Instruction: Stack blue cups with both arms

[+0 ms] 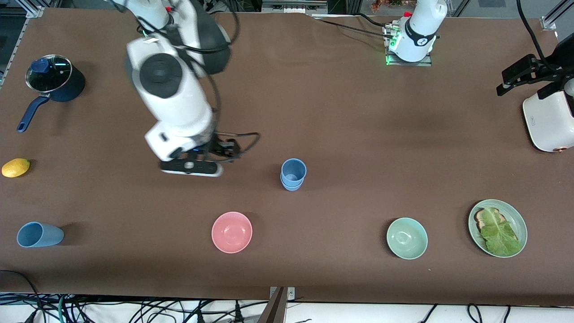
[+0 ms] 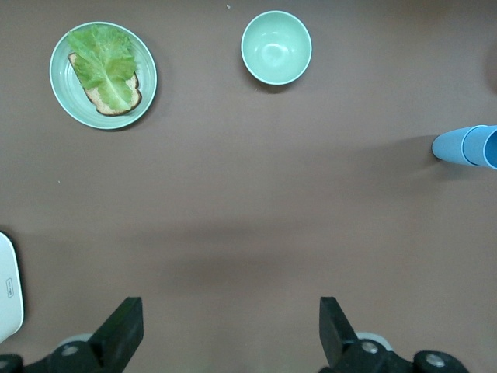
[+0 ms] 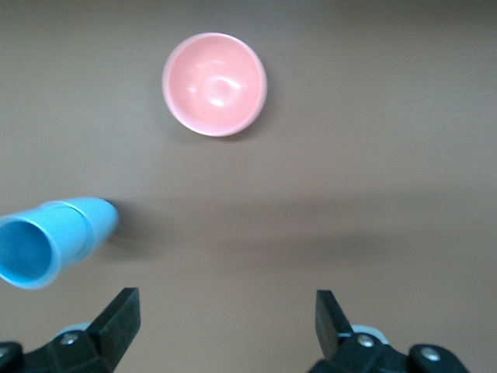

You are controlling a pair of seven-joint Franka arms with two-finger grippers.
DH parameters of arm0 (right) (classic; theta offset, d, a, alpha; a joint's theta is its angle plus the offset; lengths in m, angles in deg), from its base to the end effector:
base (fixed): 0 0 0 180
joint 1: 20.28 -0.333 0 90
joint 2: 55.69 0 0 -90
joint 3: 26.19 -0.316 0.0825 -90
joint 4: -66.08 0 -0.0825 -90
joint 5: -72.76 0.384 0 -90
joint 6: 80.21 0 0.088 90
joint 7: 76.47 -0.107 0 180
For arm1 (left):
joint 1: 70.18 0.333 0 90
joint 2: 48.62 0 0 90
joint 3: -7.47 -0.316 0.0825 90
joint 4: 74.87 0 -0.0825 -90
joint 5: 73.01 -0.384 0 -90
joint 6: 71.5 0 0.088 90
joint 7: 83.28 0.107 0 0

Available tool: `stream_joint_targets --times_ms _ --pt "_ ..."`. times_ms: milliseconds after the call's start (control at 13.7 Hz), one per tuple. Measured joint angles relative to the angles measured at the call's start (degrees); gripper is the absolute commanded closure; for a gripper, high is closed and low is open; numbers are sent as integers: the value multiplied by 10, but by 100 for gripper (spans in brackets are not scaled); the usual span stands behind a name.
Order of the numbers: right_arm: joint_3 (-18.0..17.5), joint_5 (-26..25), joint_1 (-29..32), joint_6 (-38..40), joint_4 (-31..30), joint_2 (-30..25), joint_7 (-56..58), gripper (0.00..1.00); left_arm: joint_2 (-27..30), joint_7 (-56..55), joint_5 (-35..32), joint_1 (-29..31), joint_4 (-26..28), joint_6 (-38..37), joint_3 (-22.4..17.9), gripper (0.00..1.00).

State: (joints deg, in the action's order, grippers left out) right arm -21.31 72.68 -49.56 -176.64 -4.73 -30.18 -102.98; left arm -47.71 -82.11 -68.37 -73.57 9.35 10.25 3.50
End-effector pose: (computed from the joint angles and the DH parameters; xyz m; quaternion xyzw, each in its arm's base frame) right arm 0.6225 0.2959 0.5164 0.9997 -0.0142 0.0097 0.0164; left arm 0.5343 -0.0038 0.6680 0.9990 -0.0104 -0.0130 0.0409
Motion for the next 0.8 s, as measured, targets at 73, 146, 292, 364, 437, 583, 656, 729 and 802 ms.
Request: stream_joint_targets --times_ms 73,146,292,364,437,583,656,729,802 --pt "0 1 22 11 -28 -32 35 0 2 0 0 0 2 -1 0 0" --pt "0 1 44 23 -55 -64 66 0 3 0 0 0 4 -2 0 0" --pt "-1 1 88 55 -106 -127 117 0 9 0 0 0 9 -3 0 0" --pt "-1 1 109 73 -123 -154 138 0 11 0 0 0 12 -3 0 0" --pt "-1 1 130 90 -135 -176 161 0 12 0 0 0 13 -3 0 0" --pt "-1 1 163 110 -149 -208 201 0 11 0 0 0 16 -3 1 0" --pt "-2 2 175 116 -154 -218 213 0 11 0 0 0 17 -3 1 0" --pt "-2 2 184 121 -159 -224 221 0 10 0 0 0 17 -3 2 0" --pt "-2 2 191 122 -164 -226 226 0 10 0 0 0 17 -3 2 0"
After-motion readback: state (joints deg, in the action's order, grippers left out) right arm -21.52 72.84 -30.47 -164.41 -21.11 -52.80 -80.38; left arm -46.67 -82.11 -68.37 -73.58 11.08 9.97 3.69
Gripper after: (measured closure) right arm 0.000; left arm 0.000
